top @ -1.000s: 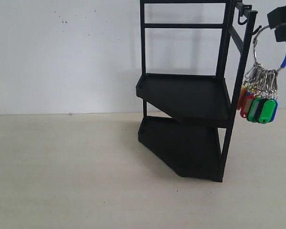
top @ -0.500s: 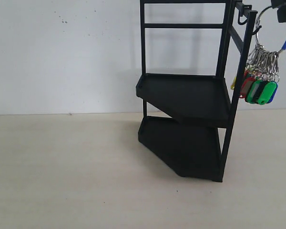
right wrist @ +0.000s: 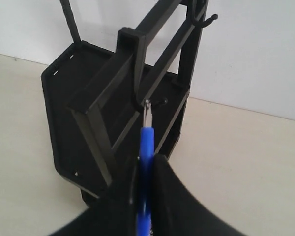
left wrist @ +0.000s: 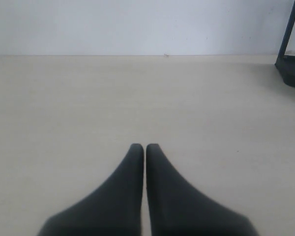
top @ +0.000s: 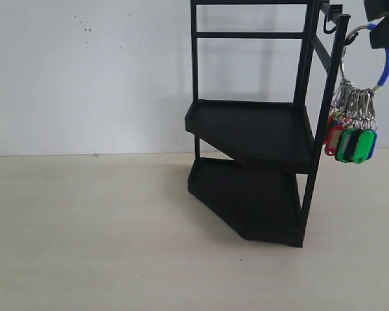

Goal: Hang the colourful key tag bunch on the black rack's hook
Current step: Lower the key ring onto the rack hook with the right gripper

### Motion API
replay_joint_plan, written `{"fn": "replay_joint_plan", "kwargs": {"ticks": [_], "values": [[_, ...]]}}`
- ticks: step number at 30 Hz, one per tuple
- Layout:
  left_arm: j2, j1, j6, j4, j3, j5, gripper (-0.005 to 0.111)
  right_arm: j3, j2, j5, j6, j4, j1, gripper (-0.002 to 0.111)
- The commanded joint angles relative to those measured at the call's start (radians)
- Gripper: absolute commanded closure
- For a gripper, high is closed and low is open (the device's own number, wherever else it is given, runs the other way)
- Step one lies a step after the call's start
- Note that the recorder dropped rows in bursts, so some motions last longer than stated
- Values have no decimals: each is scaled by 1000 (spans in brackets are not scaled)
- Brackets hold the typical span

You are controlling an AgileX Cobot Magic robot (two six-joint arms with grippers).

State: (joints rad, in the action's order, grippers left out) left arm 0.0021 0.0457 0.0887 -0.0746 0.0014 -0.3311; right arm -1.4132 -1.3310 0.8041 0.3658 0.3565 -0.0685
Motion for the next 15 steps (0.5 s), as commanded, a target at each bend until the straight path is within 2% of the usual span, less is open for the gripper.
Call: {"fn": "replay_joint_plan", "kwargs": {"ticks": [1,15], "values": [[-2,4,-10,-9,-1,15,102,-5,3,12,1,38,-2,108],[-2,4,-10,-9,-1,15,102,-5,-44,2,47,92,-2,106]]}}
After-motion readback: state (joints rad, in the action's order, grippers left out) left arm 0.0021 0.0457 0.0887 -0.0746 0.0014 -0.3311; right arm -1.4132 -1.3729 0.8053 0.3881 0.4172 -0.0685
